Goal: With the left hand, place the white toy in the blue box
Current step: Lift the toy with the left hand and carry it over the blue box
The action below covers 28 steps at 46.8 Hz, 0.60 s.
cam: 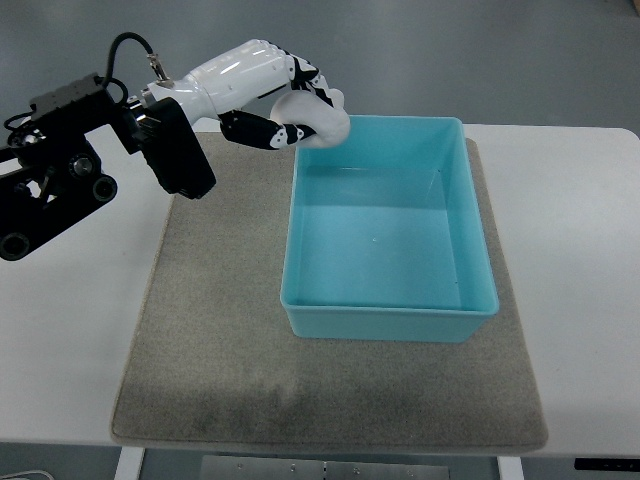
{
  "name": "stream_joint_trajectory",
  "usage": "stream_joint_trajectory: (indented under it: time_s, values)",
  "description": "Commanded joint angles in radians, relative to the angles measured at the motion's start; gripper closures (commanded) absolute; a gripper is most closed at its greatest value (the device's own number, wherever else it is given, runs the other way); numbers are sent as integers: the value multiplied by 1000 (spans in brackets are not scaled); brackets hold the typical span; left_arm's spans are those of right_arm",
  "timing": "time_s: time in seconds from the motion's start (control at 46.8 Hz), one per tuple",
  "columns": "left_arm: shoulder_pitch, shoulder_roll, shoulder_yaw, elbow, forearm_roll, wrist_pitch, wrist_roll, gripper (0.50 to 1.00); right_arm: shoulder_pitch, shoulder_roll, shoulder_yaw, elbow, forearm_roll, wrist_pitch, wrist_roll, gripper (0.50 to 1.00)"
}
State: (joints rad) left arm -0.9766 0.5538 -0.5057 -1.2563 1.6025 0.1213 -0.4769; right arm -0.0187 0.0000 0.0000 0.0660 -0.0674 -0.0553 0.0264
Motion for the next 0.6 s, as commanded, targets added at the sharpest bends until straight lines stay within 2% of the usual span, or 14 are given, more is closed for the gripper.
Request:
stream_joint_trajectory:
  time_s: [0.0,0.321,0.47,0.492,0.577]
  values:
    - [-5,-29,38,-3,4,-3,0,1000,0,0,0,0,0,0,1,564]
    - [-16,-121,144,6,7,-11,1,1000,0,0,0,0,0,0,0,564]
    - [-11,-124,144,11,7,-9,1,1000,0,0,0,0,0,0,0,564]
    - [-10,-124,144,11,7,-9,1,997,0,0,0,0,0,0,1,564]
    - [-8,-124,144,17,5,-9,1,913,0,0,0,0,0,-1,0,564]
